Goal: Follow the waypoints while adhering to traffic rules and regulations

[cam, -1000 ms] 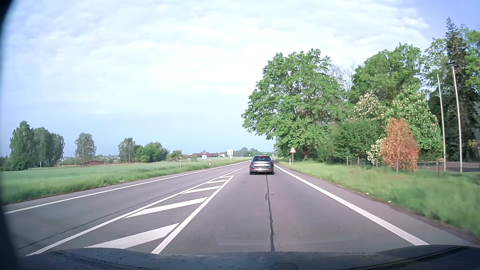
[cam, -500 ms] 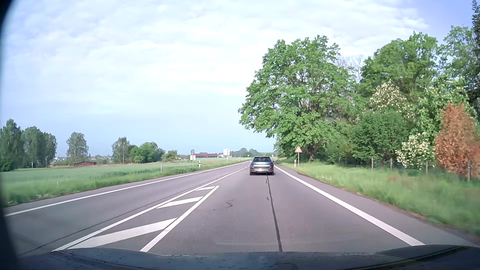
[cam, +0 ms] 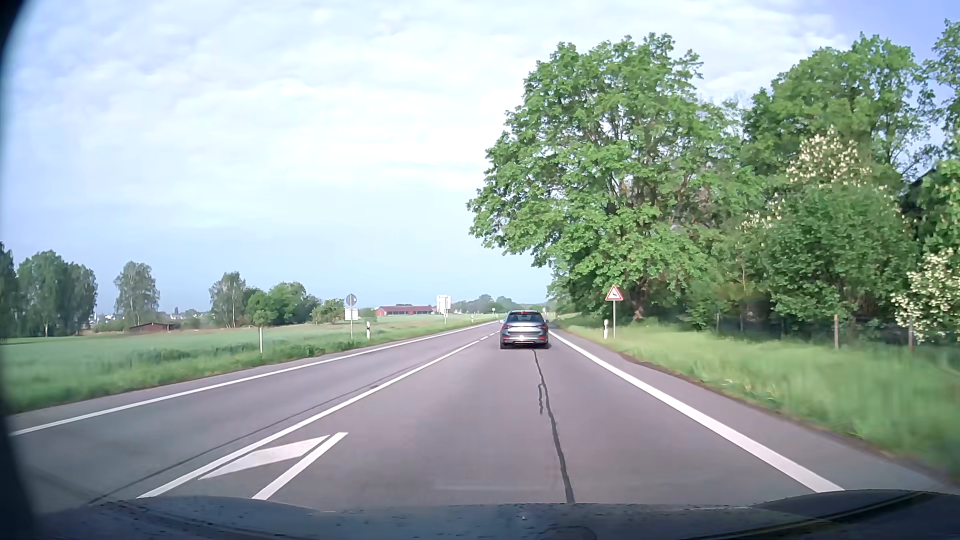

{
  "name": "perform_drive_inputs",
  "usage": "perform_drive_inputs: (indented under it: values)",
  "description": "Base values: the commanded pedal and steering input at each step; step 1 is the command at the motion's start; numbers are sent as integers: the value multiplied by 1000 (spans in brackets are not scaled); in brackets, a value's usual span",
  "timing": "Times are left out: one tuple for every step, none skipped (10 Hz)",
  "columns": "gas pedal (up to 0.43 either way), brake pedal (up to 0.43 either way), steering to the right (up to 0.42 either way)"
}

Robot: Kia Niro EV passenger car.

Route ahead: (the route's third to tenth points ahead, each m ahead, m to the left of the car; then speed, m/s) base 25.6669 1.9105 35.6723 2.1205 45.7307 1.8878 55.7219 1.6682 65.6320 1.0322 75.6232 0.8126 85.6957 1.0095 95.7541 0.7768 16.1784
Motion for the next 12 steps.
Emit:
perform_drive_inputs:
  values:
    - [287, 0, 0]
    - [287, 0, 0]
    - [287, 0, 0]
    - [287, 0, 0]
    - [287, 0, 0]
    - [287, 0, 0]
    - [287, 0, 0]
    - [268, 0, 0]
    - [268, 0, 0]
    - [260, 0, 0]
    - [248, 0, 0]
    - [248, 0, 0]
